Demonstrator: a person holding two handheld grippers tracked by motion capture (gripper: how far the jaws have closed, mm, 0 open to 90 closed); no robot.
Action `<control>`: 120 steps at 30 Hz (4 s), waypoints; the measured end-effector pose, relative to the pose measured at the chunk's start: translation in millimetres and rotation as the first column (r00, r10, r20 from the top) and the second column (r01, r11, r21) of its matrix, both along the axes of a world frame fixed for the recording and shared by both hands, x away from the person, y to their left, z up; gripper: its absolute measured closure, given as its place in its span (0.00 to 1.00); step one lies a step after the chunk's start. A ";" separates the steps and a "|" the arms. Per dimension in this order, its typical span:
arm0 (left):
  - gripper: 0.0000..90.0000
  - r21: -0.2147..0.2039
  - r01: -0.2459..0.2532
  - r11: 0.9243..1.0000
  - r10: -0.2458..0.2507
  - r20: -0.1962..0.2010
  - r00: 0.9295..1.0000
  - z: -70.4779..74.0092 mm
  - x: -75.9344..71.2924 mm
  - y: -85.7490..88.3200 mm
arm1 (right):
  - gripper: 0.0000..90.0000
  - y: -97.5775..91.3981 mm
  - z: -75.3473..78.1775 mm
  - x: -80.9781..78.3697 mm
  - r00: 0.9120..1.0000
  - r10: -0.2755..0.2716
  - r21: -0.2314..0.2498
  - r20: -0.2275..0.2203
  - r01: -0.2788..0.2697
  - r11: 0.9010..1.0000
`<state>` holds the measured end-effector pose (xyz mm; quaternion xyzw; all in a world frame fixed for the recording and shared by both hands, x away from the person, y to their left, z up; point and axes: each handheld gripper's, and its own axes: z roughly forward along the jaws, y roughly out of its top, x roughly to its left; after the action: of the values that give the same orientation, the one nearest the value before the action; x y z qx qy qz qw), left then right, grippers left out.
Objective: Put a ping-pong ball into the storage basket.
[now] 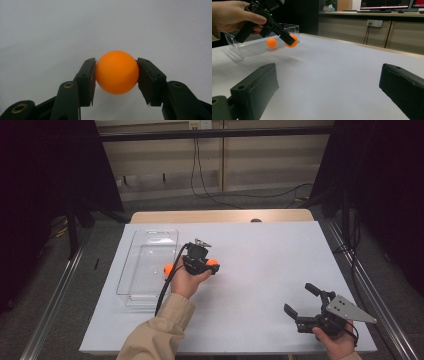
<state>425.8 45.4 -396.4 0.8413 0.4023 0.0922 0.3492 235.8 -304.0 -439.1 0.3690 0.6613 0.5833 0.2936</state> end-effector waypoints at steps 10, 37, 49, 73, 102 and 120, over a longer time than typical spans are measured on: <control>0.57 0.001 -0.001 1.000 0.001 0.003 1.000 5.8 -0.5 3.7 | 0.01 0.1 0.1 0.0 1.000 0.000 -0.002 0.000 0.000 1.000; 0.57 0.027 0.002 1.000 -0.001 -0.002 1.000 16.2 0.9 12.1 | 0.01 -0.3 -0.1 0.1 1.000 -0.001 0.002 0.001 0.001 1.000; 0.57 0.033 -0.006 0.999 0.006 0.003 1.000 20.0 2.0 14.1 | 0.01 -0.7 -0.1 -0.3 1.000 -0.004 0.010 0.000 0.004 1.000; 0.57 0.029 -0.008 1.000 0.007 0.006 1.000 31.3 2.8 19.2 | 0.01 -0.8 0.1 -0.2 1.000 -0.004 0.011 0.000 0.004 1.000; 0.57 0.044 -0.006 0.999 0.006 0.002 1.000 40.4 4.1 25.1 | 0.01 -0.7 0.3 -0.3 1.000 -0.002 0.011 0.001 0.002 1.000; 0.57 0.049 -0.018 0.999 0.018 0.003 1.000 44.7 5.3 31.1 | 0.01 -0.4 0.2 -0.1 1.000 0.001 0.010 0.002 -0.001 1.000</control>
<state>431.1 76.5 -351.7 0.8459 0.4069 0.1063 0.3280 235.7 -304.4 -438.9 0.3695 0.6584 0.5871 0.2922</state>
